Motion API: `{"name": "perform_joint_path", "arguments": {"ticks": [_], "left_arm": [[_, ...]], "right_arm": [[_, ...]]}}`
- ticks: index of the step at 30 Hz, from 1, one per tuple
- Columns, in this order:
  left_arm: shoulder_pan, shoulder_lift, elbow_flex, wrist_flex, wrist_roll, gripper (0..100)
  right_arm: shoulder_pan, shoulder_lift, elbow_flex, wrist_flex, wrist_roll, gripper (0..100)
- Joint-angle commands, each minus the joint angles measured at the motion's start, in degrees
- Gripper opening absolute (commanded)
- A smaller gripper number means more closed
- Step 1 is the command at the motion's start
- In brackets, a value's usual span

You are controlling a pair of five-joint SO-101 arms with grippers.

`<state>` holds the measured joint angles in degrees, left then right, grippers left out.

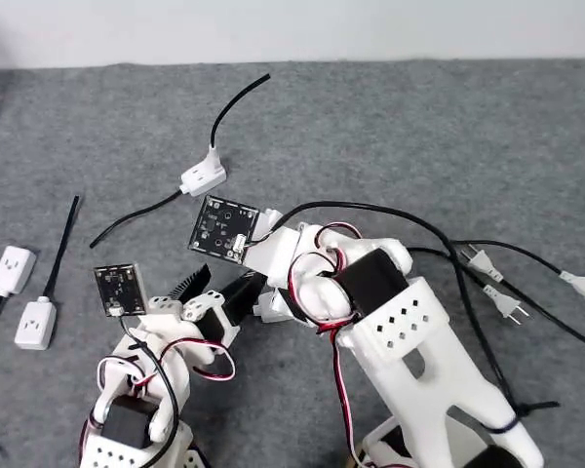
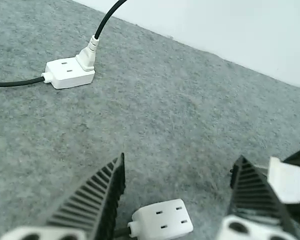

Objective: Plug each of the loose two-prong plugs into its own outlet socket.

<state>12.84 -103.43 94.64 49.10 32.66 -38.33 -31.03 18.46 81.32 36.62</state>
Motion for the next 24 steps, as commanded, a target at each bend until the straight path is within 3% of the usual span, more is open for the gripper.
{"name": "perform_joint_path", "arguments": {"ticks": [1, 12, 18, 24], "left_arm": [[0.0, -0.9, -0.1, -1.1, -0.1, 33], [0.0, -0.9, 0.4, -1.1, -0.1, 33], [-0.4, -0.9, 0.6, -1.1, -0.1, 33], [-12.7, -0.9, 0.7, -1.5, -0.2, 33]], "right_arm": [[-2.6, -2.5, -6.2, 0.2, -1.2, 0.8], [-4.9, -1.8, -6.3, -1.5, -2.5, 0.8], [-0.3, -1.8, -4.3, -1.3, 0.0, 0.8], [3.5, -1.7, -1.4, -1.5, 3.3, 0.8]]}}
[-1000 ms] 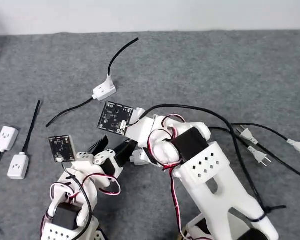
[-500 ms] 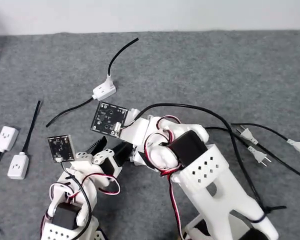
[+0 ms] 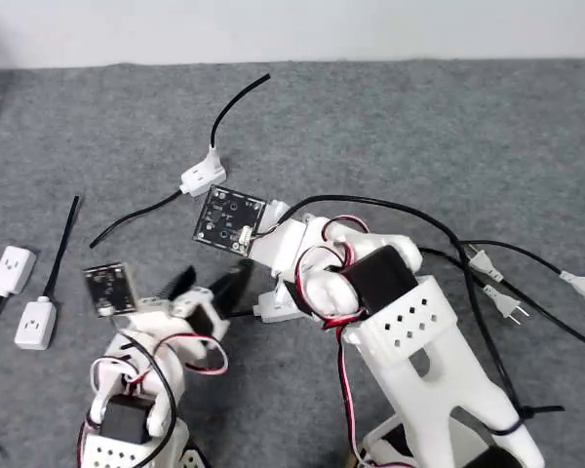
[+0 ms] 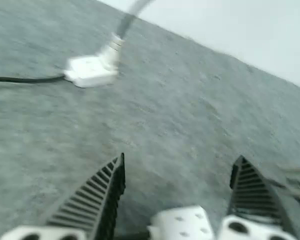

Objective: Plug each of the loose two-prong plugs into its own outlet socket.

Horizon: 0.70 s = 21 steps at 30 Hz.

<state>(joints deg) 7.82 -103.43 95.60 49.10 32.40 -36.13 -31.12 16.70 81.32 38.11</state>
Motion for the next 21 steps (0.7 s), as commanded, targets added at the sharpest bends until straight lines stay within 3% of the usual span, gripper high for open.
{"name": "perform_joint_path", "arguments": {"ticks": [1, 8, 12, 15, 21], "left_arm": [[-9.7, -0.9, -0.2, -1.3, 0.0, 33], [-22.7, -0.8, 0.8, 4.1, -5.9, 33], [-23.5, -0.8, 0.8, 8.4, -9.8, 33], [-23.5, -0.8, 0.8, 8.4, -9.9, 33], [-23.5, -0.8, 0.8, 8.5, -10.0, 33]], "right_arm": [[1.3, -1.6, 1.1, -1.8, 2.2, 0.8], [1.5, 5.6, 5.5, -2.7, 8.8, 0.8], [1.5, 12.4, 5.8, -5.0, 13.7, 0.8], [1.6, 16.9, 5.4, -4.6, 21.4, 0.8], [7.3, 25.1, 1.1, -5.1, 31.2, 0.8]]}}
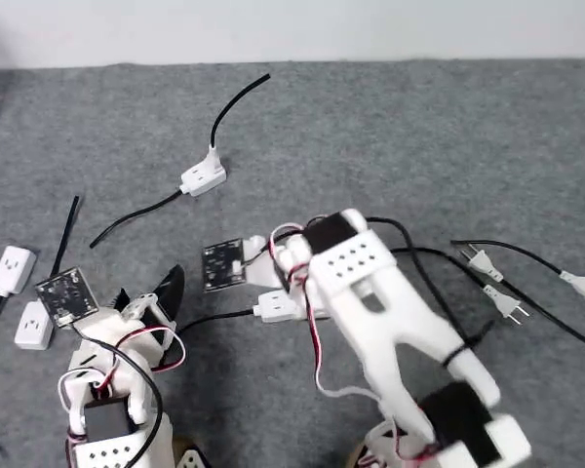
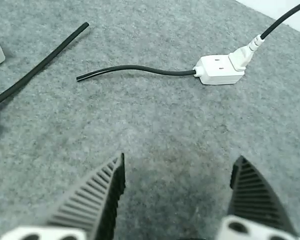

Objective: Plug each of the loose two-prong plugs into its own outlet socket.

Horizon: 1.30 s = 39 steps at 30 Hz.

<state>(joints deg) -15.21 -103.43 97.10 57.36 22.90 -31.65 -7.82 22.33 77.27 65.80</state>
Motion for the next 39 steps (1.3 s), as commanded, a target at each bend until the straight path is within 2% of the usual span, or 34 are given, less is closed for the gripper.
{"name": "perform_joint_path", "arguments": {"ticks": [1, 8, 24, 39], "left_arm": [[-0.4, -0.8, -0.7, 0.3, -0.5, 33], [-0.4, -0.8, -0.7, 0.3, -0.5, 33], [-0.4, -0.8, -0.7, 0.4, -0.5, 33], [-0.4, -0.8, -0.7, 0.4, -0.5, 33]], "right_arm": [[3.1, 2.9, -5.5, -1.1, 4.1, 0.8], [3.0, 5.3, -10.7, -1.2, 4.6, 0.9], [0.5, 11.4, -11.0, -5.7, 1.2, 0.9], [0.0, 9.8, -13.0, -1.0, 1.0, 0.9]]}}
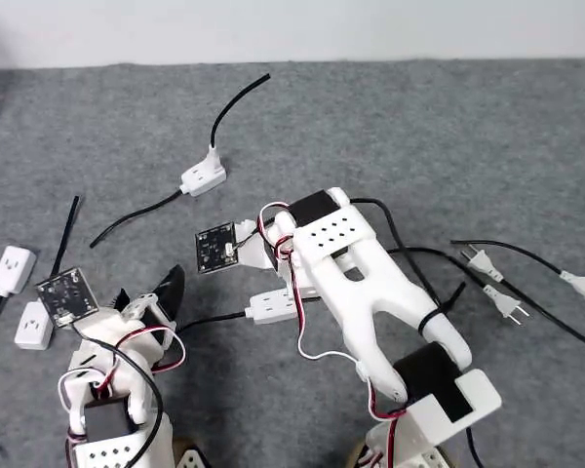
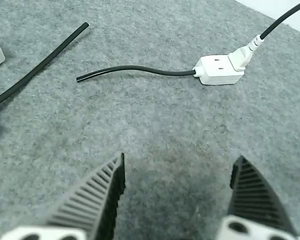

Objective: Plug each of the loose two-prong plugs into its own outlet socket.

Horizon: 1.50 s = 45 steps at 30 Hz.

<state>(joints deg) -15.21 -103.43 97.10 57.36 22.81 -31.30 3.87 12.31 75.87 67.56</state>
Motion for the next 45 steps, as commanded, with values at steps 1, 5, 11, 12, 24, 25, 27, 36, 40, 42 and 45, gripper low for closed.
{"name": "perform_joint_path", "arguments": {"ticks": [1, 5, 11, 12, 24, 25, 27, 36, 40, 42, 45], "left_arm": [[-0.4, -0.8, -0.7, 0.4, -0.4, 33], [-0.4, -0.8, -0.7, 0.4, -0.4, 33], [-0.4, -0.8, -0.7, 0.4, -0.4, 33], [-0.4, -0.8, -0.7, 0.4, -0.4, 33], [-0.4, -0.8, -0.7, 0.4, -0.4, 33], [-0.4, -0.8, -0.7, 0.4, -0.4, 33], [-0.4, -0.8, -0.7, 0.4, -0.4, 33], [-0.4, -0.8, -0.7, 0.4, -0.4, 33], [-0.4, -0.8, -0.7, 0.4, -0.4, 33], [-0.4, -0.8, -0.7, 0.4, -0.4, 33], [-0.4, -0.8, -0.7, 0.4, -0.4, 33]], "right_arm": [[-0.4, -1.9, -2.9, 0.2, -1.4, 0.9], [-1.2, -2.1, -3.1, 0.2, -2.1, 0.9], [-2.9, -2.6, -3.7, 0.8, -4.0, 0.9], [-2.9, -2.4, -3.7, 0.8, -4.0, 0.9], [-3.0, 4.3, -3.8, -1.8, -4.1, 0.9], [-3.1, 4.9, -3.9, -1.8, -4.1, 0.9], [-3.1, 5.8, -3.8, -2.5, -4.2, 0.9], [-3.1, 11.6, -4.0, -3.6, -6.0, 0.9], [-3.5, 9.5, -4.0, -3.4, -8.5, 1.7], [-4.2, 7.6, -4.0, -2.3, -8.6, 5.4], [-4.7, 3.9, -4.1, -0.6, -9.4, 16.8]]}}
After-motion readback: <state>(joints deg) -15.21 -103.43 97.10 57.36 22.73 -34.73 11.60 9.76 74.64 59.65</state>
